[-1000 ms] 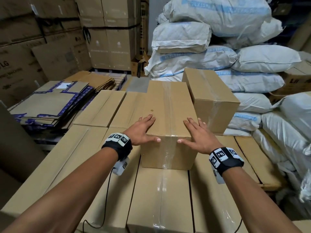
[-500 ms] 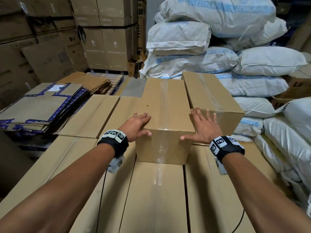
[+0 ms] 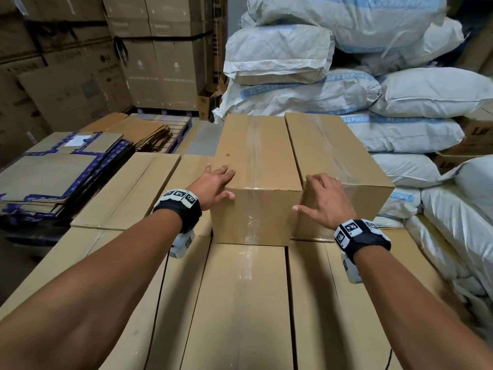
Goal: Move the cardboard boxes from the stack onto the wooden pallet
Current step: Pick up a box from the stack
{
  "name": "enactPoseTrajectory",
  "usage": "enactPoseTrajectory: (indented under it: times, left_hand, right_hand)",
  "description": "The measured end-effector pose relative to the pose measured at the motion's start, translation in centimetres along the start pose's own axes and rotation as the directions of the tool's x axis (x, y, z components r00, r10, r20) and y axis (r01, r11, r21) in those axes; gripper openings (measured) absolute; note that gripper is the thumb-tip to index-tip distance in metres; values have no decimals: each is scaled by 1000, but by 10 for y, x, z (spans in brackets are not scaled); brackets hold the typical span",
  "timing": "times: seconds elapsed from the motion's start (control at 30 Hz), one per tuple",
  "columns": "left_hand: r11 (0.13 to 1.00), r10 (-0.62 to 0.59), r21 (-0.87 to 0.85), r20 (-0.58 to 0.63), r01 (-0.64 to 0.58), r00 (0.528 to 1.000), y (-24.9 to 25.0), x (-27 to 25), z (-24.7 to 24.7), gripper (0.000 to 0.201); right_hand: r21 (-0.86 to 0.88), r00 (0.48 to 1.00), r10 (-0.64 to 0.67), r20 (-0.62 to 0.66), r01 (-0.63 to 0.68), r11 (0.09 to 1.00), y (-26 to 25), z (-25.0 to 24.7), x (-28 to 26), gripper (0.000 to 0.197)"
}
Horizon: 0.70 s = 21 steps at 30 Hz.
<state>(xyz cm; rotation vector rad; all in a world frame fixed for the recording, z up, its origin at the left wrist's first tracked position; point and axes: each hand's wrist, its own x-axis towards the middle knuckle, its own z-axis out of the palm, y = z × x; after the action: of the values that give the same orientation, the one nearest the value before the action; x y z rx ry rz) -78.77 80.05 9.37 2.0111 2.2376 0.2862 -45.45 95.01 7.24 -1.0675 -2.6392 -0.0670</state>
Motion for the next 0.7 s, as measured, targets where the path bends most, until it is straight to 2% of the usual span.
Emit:
enactPoseTrajectory:
  times: [0.13,0.27,0.37,0.53,0.7]
  left_hand:
    - [1000,-13,14,-1,13,1000,-6,18,4,75]
    - [998,12,56,-4,-12,1000,-15,34,7,73]
    - [993,48,108,-14,-46,999,-19,45,9,73]
    - [990,60,132,-8,-58,998,-27,49,14,73]
    - [985,56,163,-14,-54,998,-20,45,10,71]
  right_hand:
    - [50,998,28,-49,-26,998,0,5,8,79]
    - [-59,990,75,-118,-82,995,-3,6,17,49]
    - [-150,983,96,-156,-120,981,-10,6,25,39]
    - [-157,975,109,-194,-141,978,-12,9,33,30]
    - [-195,983,91,-157,-121,973,-12,9,31,25]
